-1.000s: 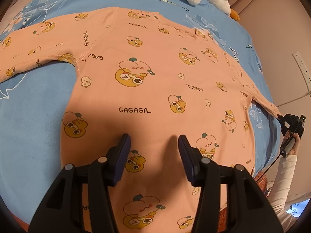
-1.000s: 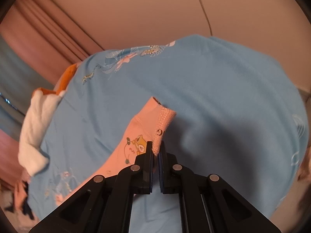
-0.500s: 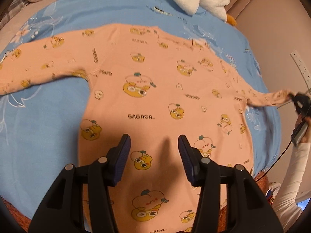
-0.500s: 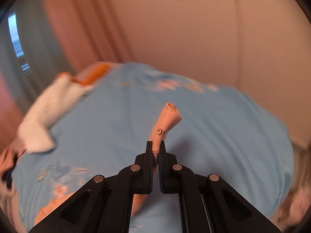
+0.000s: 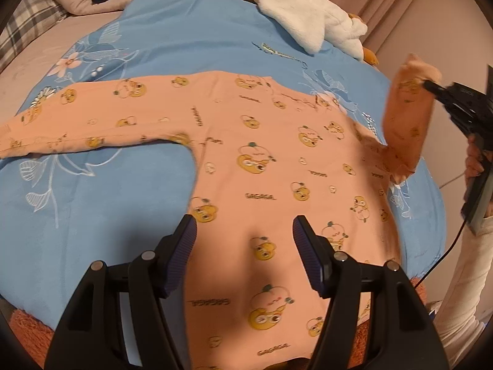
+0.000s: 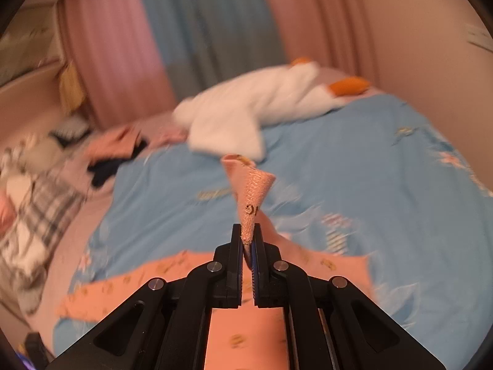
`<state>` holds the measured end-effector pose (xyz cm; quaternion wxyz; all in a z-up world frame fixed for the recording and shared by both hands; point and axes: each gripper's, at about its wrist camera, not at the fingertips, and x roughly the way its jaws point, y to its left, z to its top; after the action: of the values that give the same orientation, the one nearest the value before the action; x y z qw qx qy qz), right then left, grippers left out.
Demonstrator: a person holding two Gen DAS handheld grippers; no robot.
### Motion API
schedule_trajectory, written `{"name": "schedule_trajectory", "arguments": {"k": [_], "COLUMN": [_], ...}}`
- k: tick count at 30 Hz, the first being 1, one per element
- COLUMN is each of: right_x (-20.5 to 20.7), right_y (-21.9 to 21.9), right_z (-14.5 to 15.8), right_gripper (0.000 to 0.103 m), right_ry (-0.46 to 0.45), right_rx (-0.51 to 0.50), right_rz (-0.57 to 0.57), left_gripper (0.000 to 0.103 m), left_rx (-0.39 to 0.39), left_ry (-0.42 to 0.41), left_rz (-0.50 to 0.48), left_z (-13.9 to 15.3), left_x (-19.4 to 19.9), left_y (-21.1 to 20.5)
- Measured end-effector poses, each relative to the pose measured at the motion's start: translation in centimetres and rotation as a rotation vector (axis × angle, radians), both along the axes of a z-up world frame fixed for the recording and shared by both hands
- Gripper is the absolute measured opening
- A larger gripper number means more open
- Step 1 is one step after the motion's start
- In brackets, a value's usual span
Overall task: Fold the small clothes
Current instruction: 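Carry the sleeve across the onesie body with the right gripper and release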
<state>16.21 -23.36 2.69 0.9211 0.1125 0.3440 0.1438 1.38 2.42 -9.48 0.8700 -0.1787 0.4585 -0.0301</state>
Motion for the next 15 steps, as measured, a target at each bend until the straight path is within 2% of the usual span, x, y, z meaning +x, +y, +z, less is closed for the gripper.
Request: {"name": "schedule_trajectory", "arguments": {"k": [10, 15], "right_x": [-0.2, -0.9], "right_y": [11.0, 13.4], "right_z": [-8.0, -11.3], "right_gripper": [0.005, 0.005], "right_ry": [0.242, 0.345], "right_rx": [-0.053, -0.098], "right_rz": [0.236, 0.287], "left_gripper": [0.065, 0.065], "left_rx": [-0.018, -0.024], "left_ry": [0.004, 0.014], "left_rz": [0.058, 0.062], "left_z": [-0.6, -1.0], "left_x": [-1.4, -1.6], "left_y": [2.2, 2.5]}}
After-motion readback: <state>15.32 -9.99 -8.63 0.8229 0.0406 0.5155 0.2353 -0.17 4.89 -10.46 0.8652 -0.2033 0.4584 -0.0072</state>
